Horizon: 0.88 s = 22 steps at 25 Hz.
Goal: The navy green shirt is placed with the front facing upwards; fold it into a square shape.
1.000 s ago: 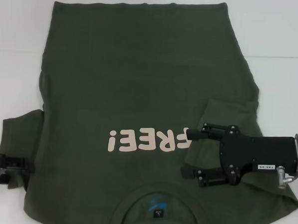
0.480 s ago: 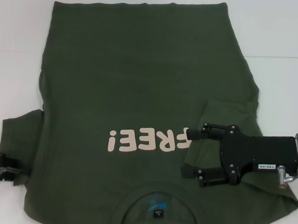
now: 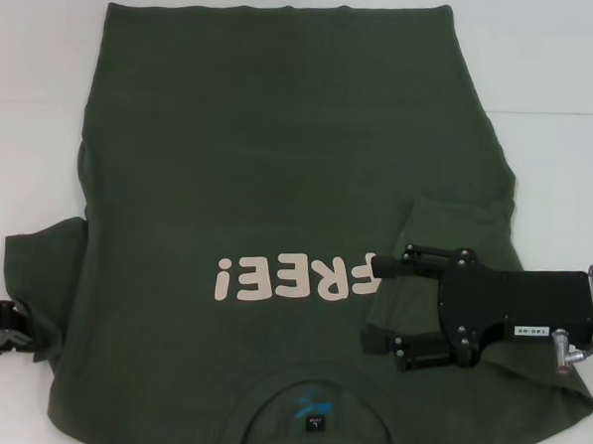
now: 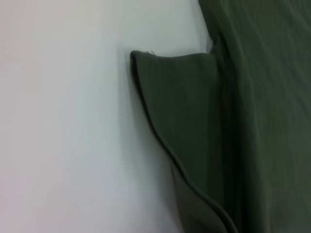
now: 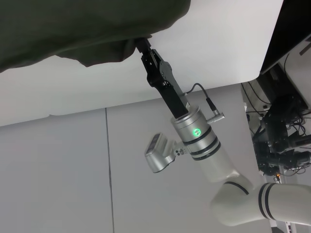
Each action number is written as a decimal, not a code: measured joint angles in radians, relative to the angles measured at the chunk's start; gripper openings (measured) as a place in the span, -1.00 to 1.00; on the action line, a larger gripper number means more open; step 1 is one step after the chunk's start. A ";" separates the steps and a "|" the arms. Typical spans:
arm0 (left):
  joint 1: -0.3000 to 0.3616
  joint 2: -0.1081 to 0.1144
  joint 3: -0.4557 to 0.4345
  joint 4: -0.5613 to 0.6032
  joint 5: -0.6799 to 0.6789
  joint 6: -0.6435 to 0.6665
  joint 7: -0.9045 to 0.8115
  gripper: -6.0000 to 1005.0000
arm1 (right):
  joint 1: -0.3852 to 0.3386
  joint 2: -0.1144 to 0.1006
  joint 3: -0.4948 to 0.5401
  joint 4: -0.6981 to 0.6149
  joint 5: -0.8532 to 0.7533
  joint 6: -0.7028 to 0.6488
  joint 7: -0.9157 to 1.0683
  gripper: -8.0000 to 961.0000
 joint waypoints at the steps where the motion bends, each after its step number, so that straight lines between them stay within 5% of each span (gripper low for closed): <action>1: 0.000 0.000 0.000 0.000 -0.002 -0.002 0.002 -0.66 | 0.000 0.000 0.000 0.000 0.000 0.000 0.000 0.93; 12: -0.019 0.007 0.002 -0.043 -0.013 -0.009 0.016 -0.78 | -0.003 0.002 0.000 0.000 0.000 0.000 0.000 0.93; 18: -0.022 0.009 -0.009 -0.056 -0.013 -0.010 0.016 -0.48 | -0.003 0.002 -0.001 0.000 0.000 0.000 0.000 0.93; 22: -0.024 0.011 -0.010 -0.056 -0.020 -0.015 0.019 -0.09 | -0.003 0.002 -0.003 0.000 0.000 0.000 0.000 0.93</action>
